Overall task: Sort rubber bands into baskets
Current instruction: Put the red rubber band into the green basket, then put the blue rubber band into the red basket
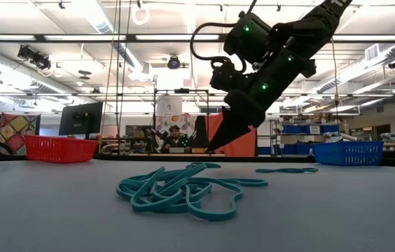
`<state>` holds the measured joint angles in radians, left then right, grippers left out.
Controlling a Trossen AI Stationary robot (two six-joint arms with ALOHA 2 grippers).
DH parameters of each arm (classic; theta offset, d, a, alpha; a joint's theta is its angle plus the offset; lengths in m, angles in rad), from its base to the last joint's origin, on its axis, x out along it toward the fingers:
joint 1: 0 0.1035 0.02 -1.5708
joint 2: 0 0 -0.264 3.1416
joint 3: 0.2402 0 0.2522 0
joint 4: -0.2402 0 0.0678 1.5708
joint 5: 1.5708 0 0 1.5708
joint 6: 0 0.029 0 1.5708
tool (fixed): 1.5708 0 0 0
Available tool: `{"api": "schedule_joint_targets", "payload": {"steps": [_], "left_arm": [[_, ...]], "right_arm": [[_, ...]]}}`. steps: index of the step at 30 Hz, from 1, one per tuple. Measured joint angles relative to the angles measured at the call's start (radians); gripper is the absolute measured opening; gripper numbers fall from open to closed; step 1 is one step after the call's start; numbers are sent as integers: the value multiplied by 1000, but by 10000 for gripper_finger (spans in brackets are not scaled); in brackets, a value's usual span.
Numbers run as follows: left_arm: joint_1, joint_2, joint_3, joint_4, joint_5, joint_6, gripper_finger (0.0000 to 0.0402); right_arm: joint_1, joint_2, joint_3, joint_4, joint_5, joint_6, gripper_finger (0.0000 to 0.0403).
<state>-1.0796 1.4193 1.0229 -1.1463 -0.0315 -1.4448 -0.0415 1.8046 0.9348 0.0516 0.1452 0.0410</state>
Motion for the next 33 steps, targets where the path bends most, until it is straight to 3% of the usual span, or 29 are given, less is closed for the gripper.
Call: {"api": "schedule_joint_targets", "payload": {"steps": [5, 13, 16, 20, 25, 33], "left_arm": [[8, 0, 0, 29, -115, 3, 50], [22, -1, 0, -53, -115, -11, 200], [43, -21, -1, -122, -206, 0, 233], [93, -99, -1, -127, -390, 29, 239], [177, -208, -1, -145, -554, 122, 223], [409, -264, -11, -57, -653, 468, 216]], "right_arm": [[-25, 0, 0, -1, -5, -62, 213], [-89, 11, 1, 10, -11, -224, 212], [-135, 30, 8, 26, -47, -256, 210], [-172, 63, 50, 2, -142, -269, 206], [-178, 118, 136, -134, -154, -325, 194], [-178, 172, 199, -202, -180, -341, 125]]}}
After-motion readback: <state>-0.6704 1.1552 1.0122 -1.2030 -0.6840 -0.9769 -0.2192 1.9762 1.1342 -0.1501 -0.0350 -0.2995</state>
